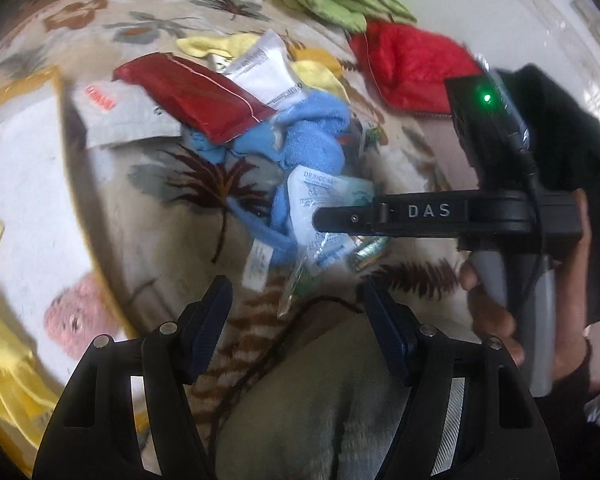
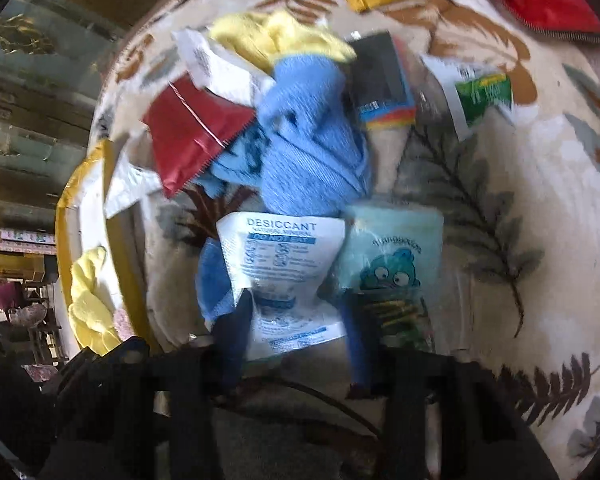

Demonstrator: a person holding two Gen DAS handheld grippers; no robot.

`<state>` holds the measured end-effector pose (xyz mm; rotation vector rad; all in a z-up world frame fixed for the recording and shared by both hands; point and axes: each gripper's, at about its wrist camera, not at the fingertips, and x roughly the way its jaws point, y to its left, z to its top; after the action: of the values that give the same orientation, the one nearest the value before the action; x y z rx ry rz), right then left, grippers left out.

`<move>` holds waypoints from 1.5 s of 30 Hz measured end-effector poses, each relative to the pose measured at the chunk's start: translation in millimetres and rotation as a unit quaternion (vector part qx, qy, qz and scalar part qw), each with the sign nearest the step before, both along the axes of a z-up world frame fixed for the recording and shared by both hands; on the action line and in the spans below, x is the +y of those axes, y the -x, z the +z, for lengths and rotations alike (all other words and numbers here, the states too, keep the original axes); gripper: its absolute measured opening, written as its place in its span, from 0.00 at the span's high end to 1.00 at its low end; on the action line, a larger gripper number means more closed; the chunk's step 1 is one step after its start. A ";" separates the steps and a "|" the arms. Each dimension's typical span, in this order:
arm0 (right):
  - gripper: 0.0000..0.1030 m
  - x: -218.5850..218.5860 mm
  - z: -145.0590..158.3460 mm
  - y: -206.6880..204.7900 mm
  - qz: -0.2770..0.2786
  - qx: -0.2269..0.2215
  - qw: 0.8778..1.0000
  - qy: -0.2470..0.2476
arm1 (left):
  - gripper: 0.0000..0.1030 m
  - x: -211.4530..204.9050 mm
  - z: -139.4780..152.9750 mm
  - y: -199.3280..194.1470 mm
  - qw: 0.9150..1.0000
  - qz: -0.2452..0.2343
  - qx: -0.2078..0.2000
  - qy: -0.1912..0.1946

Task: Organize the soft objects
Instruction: 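Move both tools back over the pile toward the desiccant sachet, then grasp the desiccant sachet with the right tool while the left tool grasps a small green item, then carry the sachet and green item into the white tray and open both tools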

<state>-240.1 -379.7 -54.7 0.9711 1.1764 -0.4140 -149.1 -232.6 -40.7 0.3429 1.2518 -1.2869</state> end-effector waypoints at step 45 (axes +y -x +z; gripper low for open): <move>0.76 162.9 42.0 -145.5 0.144 -0.088 0.982 0.082 | 0.95 173.8 1.3 -138.8 0.942 0.300 0.110 0.100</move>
<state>-94.6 -216.8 -12.7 0.6668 1.0830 -0.1847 -10.3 -58.8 -39.4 -0.3242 1.2630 -0.9199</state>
